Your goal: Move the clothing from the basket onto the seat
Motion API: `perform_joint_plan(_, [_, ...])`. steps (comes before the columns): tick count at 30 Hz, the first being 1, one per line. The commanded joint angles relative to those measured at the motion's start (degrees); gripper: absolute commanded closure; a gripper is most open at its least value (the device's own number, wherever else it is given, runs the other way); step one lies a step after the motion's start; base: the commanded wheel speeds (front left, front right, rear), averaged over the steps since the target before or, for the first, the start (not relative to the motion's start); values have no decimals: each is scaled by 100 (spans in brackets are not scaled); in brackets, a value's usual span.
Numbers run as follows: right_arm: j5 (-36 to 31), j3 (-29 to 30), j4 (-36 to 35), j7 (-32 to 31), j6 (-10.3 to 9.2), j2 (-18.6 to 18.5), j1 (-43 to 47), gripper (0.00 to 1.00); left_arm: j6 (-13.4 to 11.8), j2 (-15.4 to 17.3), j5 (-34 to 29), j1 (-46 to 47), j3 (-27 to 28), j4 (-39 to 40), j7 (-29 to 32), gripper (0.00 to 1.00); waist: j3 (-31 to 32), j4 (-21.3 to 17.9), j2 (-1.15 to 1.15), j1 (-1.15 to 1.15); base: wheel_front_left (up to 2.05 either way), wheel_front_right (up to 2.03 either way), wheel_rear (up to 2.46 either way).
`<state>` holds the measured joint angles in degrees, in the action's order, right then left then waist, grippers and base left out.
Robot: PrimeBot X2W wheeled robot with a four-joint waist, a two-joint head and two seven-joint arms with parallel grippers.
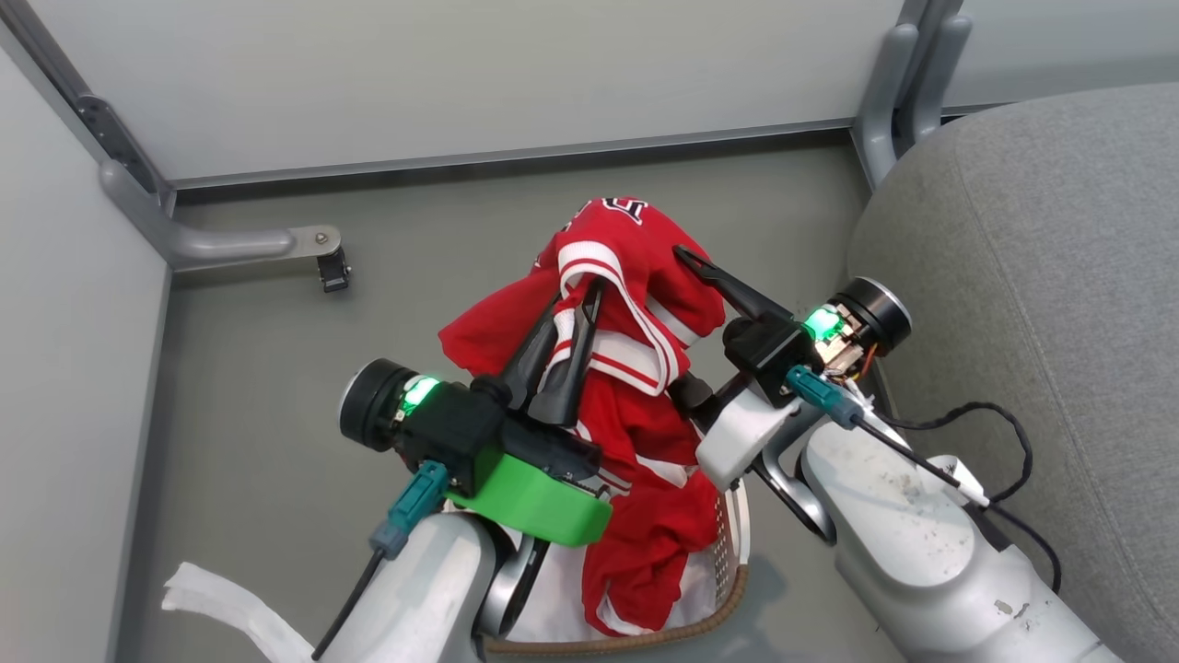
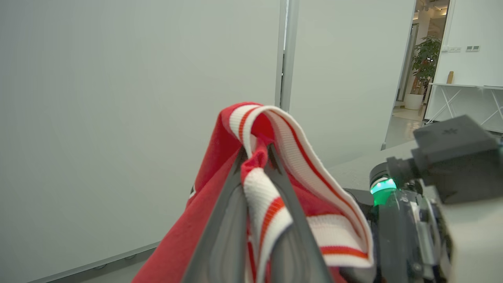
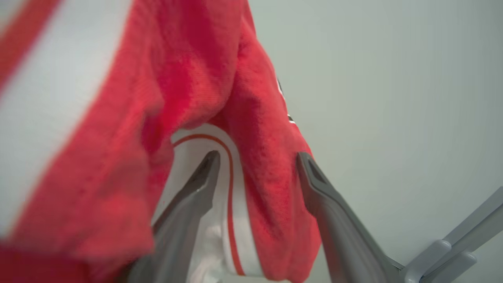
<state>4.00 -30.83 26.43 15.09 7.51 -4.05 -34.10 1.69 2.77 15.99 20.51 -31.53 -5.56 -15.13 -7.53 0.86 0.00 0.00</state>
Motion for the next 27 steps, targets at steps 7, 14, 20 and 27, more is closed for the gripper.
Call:
perform_joint_plan(7, [-120,-16,352,11,-4,60,-292,0,66,22,95,73,-159,13,-3,100,-22,64,0,0,0,0,0])
perform_joint_plan(14, [78,-70,561,11,-4,88,-279,100,65,21,115,67,-211,-30,-3,100,-25,105,0,0,0,0,0])
perform_joint_plan(20, [180,-6,507,10,-4,94,-219,100,15,21,38,57,-130,-48,-3,75,-38,55,0,0,0,0,0])
perform_joint_plan(27, [279,135,383,11,-4,79,-99,100,-4,22,-38,1,-62,-71,-3,0,-82,-63,0,0,0,0,0])
